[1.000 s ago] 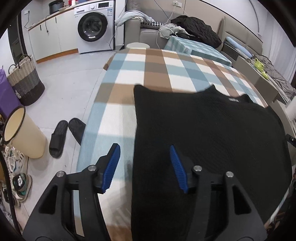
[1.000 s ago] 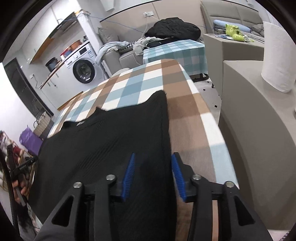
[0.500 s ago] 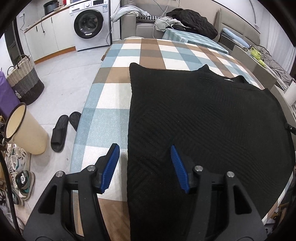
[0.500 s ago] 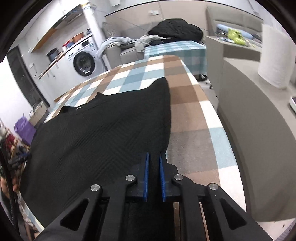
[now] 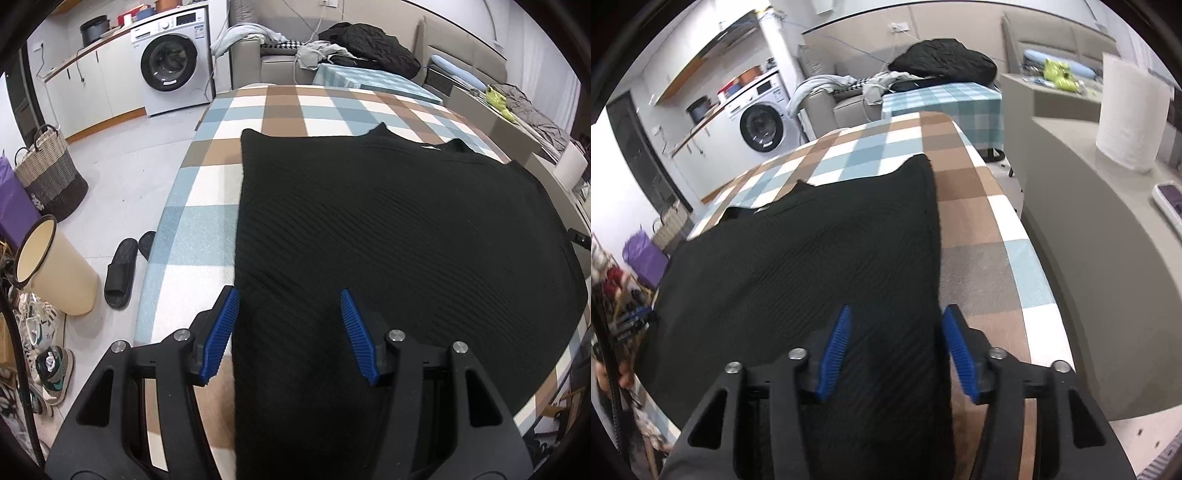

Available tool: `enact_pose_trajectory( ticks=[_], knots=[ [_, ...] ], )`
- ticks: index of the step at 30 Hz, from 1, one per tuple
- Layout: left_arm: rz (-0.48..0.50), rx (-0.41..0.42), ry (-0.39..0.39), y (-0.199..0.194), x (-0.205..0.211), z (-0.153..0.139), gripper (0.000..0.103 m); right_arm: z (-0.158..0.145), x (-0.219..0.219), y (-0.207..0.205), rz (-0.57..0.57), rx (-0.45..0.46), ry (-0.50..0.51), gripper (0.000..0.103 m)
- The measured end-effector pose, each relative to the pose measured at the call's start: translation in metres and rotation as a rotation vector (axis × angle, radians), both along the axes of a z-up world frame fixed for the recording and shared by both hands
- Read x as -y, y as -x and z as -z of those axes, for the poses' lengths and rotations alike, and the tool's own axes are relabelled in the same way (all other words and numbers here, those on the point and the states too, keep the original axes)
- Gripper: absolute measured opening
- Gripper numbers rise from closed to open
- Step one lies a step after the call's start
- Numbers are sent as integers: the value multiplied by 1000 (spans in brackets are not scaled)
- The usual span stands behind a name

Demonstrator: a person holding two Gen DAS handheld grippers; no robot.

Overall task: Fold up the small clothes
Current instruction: 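Open both grippers and press the folded black sweater flat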

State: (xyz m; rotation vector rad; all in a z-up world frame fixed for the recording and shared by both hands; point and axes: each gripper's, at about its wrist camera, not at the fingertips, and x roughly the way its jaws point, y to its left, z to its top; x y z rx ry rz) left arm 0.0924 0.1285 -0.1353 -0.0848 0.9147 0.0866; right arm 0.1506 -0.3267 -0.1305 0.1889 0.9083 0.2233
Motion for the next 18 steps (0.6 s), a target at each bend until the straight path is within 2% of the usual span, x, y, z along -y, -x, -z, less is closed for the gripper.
enact_pose_trajectory(
  ticks=[2,5,7,11,18],
  knots=[
    [13,6,3,6,6,-2,55,-6,-6,10,-7,19,27,73],
    [31,15,14,15,14,-5,55,-14,-14,22,-30,48,30,83],
    [43,22,16,21,20,-8,58,-18,-20,30,-43,62,32,86],
    [51,53,25,36,30,-13,69,-20,-34,43,-63,69,33,89],
    [60,78,50,59,52,-15,70,-9,-55,60,-94,43,17,89]
  ],
)
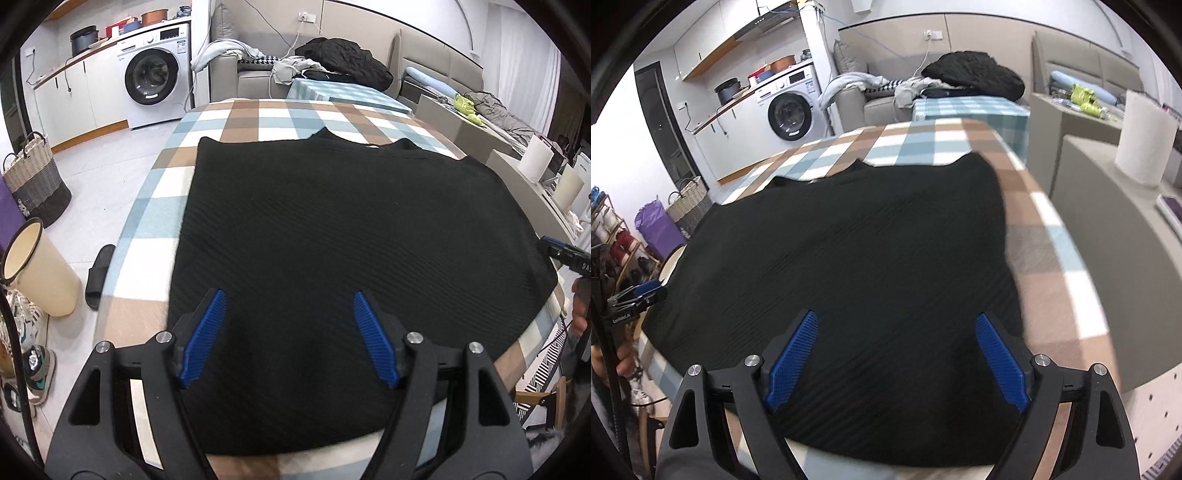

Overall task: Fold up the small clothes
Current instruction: 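Open both grippers and press the folded black sweater flat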

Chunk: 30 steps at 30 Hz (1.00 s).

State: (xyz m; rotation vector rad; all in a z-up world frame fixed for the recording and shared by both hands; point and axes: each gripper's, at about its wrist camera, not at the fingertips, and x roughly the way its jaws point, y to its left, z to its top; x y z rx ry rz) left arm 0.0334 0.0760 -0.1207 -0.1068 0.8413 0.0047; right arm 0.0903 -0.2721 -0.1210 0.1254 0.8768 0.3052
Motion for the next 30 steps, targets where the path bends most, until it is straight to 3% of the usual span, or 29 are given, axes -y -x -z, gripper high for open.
enact_pose_trajectory(
  ticks=[4,9,12,16,22,30],
  knots=[
    [17,13,12,13,14,2,77,1,-17,14,-16,10,20,89],
    [2,26,7,28,29,8,81,-2,-29,32,-30,48,22,103],
    [-5,19,22,35,37,12,82,-2,-36,42,-35,67,28,103],
    [-23,31,-27,44,45,12,87,0,-48,53,-69,88,64,103],
    [-49,61,-6,56,49,8,91,4,-58,66,-85,84,62,103],
    [12,73,-25,70,72,7,91,12,-78,81,-137,93,126,103]
  ],
)
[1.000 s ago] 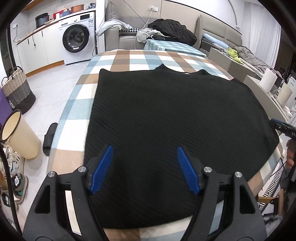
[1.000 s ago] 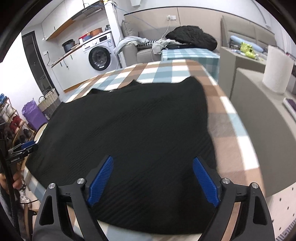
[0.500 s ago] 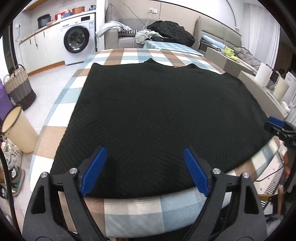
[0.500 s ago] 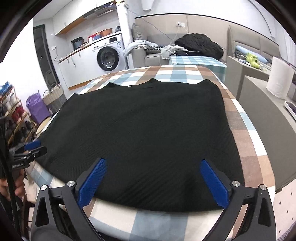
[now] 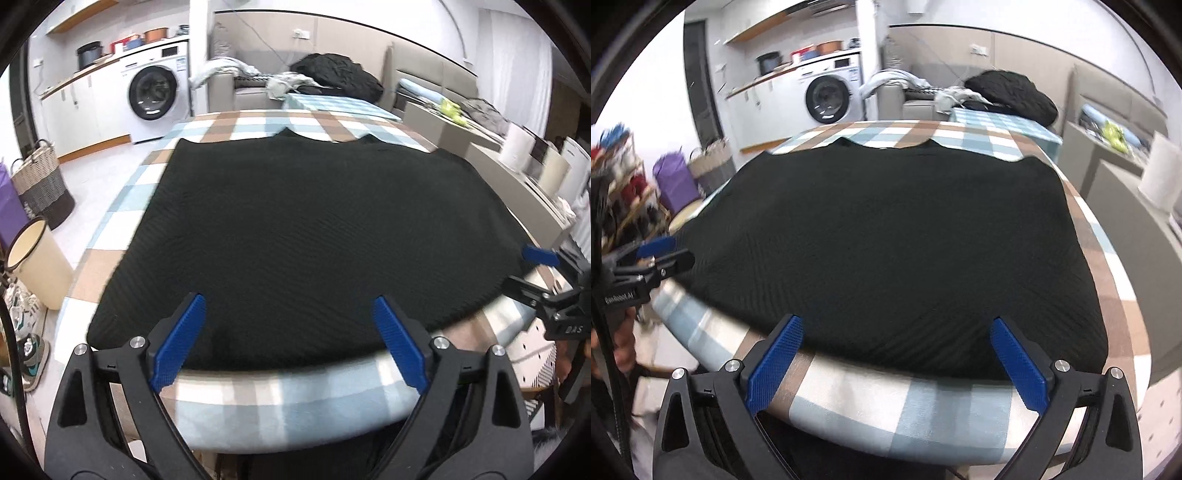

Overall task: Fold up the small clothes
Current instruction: 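Open both grippers and press the folded black sweater flat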

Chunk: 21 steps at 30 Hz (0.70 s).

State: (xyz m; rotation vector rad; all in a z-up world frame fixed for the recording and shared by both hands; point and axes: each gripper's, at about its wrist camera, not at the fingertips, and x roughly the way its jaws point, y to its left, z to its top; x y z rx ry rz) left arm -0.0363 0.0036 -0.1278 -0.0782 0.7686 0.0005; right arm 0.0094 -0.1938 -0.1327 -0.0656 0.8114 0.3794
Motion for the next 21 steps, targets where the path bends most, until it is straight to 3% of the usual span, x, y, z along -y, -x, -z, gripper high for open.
enact_pose_trajectory(
  ticks=[4,9,15,21],
  knots=[
    [30,-10,3,0,10,4,91,0,-8,5,-19,13,30,103],
    [33,-20,19,-2,15,8,91,7,-9,-2,-1,-63,-52,103],
    [34,-22,32,-5,17,10,91,11,-19,-1,2,-59,-32,103],
    [60,-21,-18,-8,30,13,91,14,-23,-2,5,-63,-43,102]
  ],
)
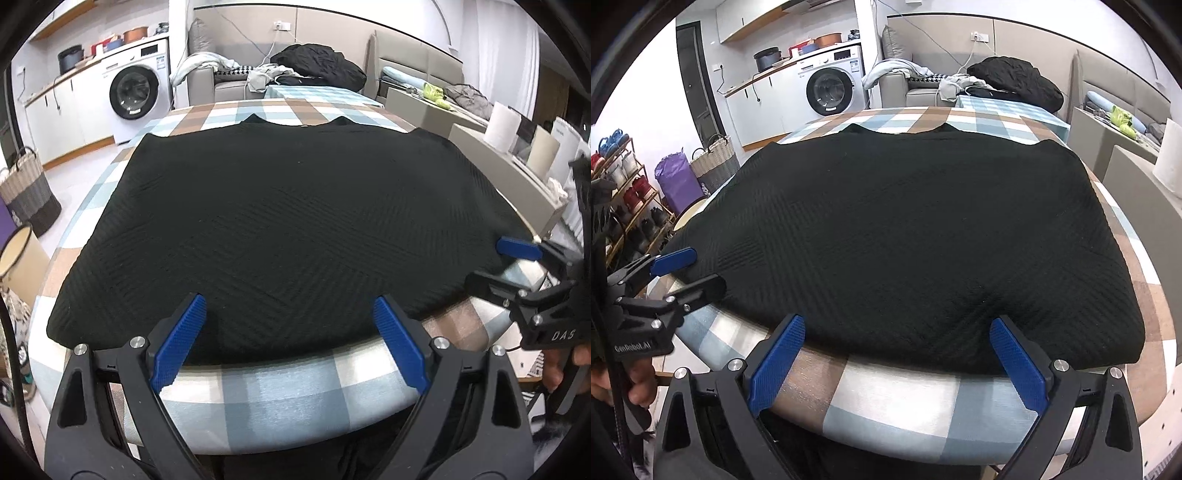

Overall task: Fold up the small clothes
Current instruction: 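Open both grippers and press the folded black sweater flat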

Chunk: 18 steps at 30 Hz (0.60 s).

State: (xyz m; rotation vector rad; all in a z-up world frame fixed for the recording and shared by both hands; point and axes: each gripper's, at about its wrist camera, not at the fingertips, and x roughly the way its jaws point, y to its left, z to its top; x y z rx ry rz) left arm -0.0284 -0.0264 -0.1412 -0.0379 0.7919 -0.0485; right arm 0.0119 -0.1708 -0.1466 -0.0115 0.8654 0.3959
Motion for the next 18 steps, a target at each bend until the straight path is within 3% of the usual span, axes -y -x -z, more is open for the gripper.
enact_pose_trajectory(
  ticks=[5,9,11,15,17,18],
  knots=[
    [8,-17,-4,-6,7,3,91,-3,4,-12,26,12,-29,101],
    [9,-24,-13,-12,10,3,91,-1,-1,-31,61,46,45,93],
    [7,-22,-8,-13,9,3,91,2,-5,-36,67,49,97,74],
    [-1,-23,1,-16,5,4,91,5,-8,-37,87,69,182,56],
    [3,-24,3,-16,4,4,91,4,-7,-35,109,88,227,31],
    [4,-21,2,-15,4,4,91,5,-6,-35,119,94,249,26]
  ],
)
